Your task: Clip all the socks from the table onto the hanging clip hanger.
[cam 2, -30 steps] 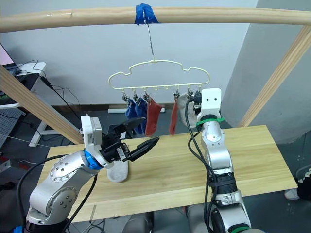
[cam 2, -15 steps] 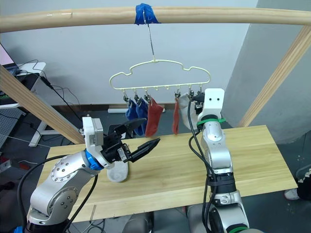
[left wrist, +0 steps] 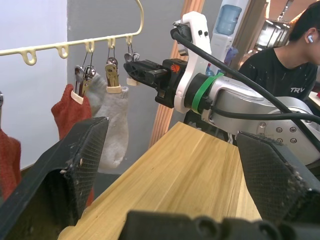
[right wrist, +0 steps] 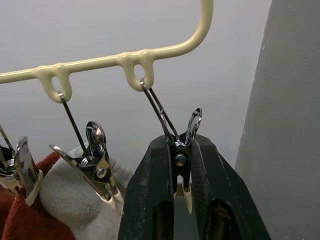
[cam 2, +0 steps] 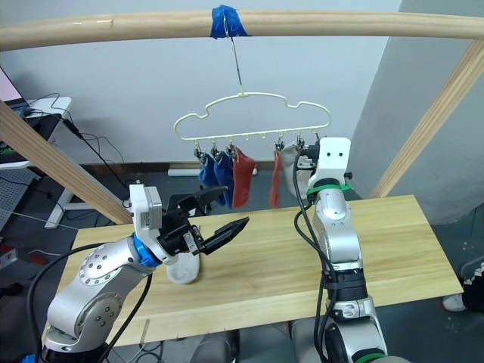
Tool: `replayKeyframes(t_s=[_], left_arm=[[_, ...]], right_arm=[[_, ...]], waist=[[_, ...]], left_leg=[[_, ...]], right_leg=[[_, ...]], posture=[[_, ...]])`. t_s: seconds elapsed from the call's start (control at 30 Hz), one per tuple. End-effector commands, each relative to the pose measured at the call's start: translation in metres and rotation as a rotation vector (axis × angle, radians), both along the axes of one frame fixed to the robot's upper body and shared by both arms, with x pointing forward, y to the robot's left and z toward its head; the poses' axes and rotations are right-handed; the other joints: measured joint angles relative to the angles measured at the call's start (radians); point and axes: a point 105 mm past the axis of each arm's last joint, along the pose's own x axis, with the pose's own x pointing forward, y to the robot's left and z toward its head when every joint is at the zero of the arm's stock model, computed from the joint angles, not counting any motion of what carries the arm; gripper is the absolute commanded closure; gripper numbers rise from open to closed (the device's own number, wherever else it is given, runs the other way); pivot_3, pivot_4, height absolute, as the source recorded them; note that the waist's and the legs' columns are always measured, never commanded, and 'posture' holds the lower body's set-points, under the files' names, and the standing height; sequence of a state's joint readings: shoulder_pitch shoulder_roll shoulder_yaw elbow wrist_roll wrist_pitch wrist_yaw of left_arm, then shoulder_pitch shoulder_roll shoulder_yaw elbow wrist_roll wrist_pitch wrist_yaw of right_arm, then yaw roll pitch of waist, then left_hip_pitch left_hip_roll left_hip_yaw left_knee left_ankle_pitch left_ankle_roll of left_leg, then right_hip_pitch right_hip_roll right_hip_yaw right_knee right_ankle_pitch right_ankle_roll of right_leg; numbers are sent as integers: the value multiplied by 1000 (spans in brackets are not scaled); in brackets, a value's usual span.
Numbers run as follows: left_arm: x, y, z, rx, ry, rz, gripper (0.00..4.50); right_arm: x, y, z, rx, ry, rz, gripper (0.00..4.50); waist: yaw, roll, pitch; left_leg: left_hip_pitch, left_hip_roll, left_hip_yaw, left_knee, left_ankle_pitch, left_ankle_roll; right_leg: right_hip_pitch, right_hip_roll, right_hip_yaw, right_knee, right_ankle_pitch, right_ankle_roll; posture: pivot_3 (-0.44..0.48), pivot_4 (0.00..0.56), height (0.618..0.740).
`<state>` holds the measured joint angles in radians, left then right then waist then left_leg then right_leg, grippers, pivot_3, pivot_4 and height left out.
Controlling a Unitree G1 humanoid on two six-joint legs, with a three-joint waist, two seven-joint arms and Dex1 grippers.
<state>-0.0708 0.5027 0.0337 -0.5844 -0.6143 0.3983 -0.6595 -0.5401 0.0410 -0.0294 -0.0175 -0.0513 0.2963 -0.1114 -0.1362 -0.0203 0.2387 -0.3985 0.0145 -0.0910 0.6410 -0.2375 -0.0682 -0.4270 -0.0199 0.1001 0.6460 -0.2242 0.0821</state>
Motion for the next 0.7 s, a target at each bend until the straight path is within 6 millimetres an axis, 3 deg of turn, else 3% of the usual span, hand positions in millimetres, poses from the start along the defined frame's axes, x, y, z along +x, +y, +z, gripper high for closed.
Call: replayKeyframes(t_s=[0.03,0.3,0.47,0.7], left_arm=[[-8,-5,10,-11,-58,-24,0],[-8,-5,9,-12,-59,-26,0],[-8,-5,8,-12,-60,-27,0],[-8,-5,8,-12,-60,-26,0]], right_arm=[[-2,0,15,16,-49,-3,4244],[-2,-1,15,19,-53,-2,4244],[-2,0,15,7,-55,-4,2698],[-2,2,16,7,-56,2,2698]], waist=[[0,0,0],[0,0,0],[0,0,0],[0,0,0]], left_leg=[[0,0,0,0,0,0],[0,0,0,0,0,0],[0,0,0,0,0,0],[0,0,0,0,0,0]], right_leg=[[0,0,0,0,0,0],[0,0,0,0,0,0],[0,0,0,0,0,0],[0,0,0,0,0,0]], posture=[[-68,198,740],[-69,198,740],[-70,197,740],[-69,196,740]])
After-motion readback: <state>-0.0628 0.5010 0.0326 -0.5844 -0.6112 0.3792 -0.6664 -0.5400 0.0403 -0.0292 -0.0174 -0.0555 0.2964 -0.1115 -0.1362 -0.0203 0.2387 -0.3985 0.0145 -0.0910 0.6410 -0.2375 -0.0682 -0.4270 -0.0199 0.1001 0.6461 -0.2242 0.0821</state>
